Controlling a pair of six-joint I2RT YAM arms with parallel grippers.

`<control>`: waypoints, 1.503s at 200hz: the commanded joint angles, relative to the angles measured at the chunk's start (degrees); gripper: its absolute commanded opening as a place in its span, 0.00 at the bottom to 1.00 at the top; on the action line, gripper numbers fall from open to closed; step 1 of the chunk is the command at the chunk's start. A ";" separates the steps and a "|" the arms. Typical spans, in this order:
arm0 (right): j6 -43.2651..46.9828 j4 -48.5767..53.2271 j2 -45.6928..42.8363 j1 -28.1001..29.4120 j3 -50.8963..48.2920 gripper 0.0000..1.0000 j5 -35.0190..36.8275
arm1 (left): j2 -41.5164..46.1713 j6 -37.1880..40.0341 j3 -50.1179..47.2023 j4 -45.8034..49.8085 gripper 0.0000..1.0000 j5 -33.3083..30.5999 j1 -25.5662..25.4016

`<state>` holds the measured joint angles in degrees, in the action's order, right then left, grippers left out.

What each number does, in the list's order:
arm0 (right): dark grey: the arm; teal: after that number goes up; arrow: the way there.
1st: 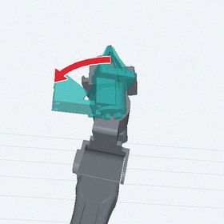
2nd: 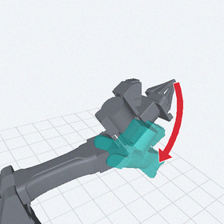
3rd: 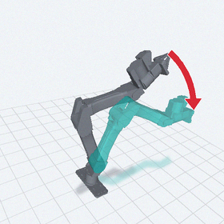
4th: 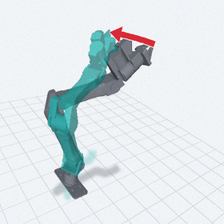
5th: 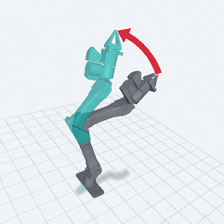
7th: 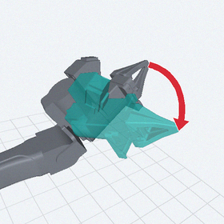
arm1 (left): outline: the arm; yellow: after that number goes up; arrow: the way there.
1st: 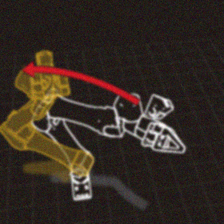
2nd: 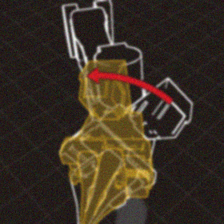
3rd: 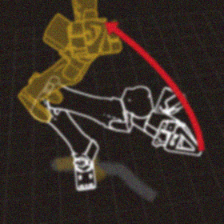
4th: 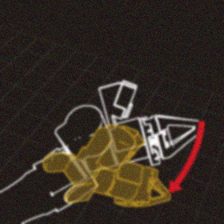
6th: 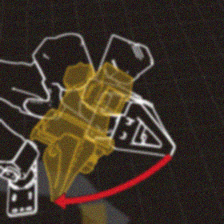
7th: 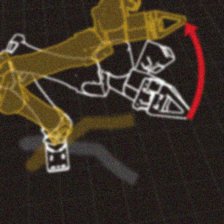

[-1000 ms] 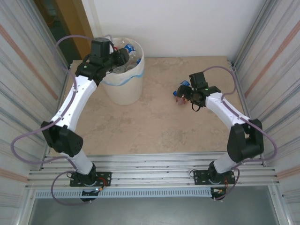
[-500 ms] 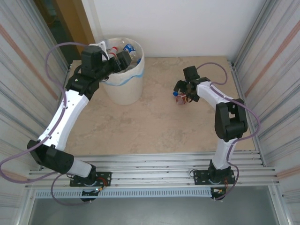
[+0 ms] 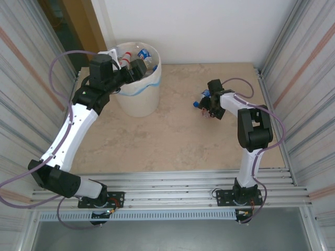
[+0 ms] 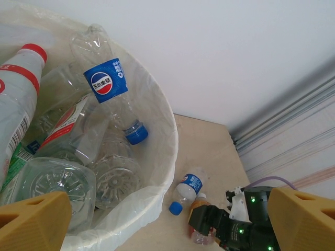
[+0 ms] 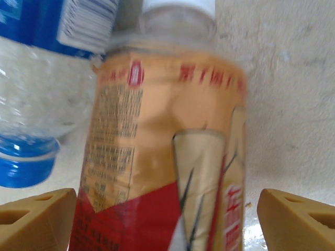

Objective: Put the plastic bottles in the bin

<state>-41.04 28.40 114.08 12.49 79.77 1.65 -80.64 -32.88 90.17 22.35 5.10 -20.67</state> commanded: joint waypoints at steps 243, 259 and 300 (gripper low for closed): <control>15.90 -10.60 -51.83 8.79 -24.88 0.33 0.77 | 2.58 -1.15 -2.97 -3.60 0.95 1.38 -10.33; 17.44 -13.77 -55.04 10.71 -25.14 0.33 -1.33 | 0.58 -0.65 -1.15 -3.59 0.96 4.99 -11.82; 20.03 -20.67 -56.87 15.07 -23.87 0.31 -6.04 | -4.10 1.47 3.58 -5.10 0.96 13.36 -16.03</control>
<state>-25.45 15.22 57.95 23.94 55.22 0.30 -81.32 -34.30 87.99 19.62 10.20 -33.63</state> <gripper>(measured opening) 0.643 0.958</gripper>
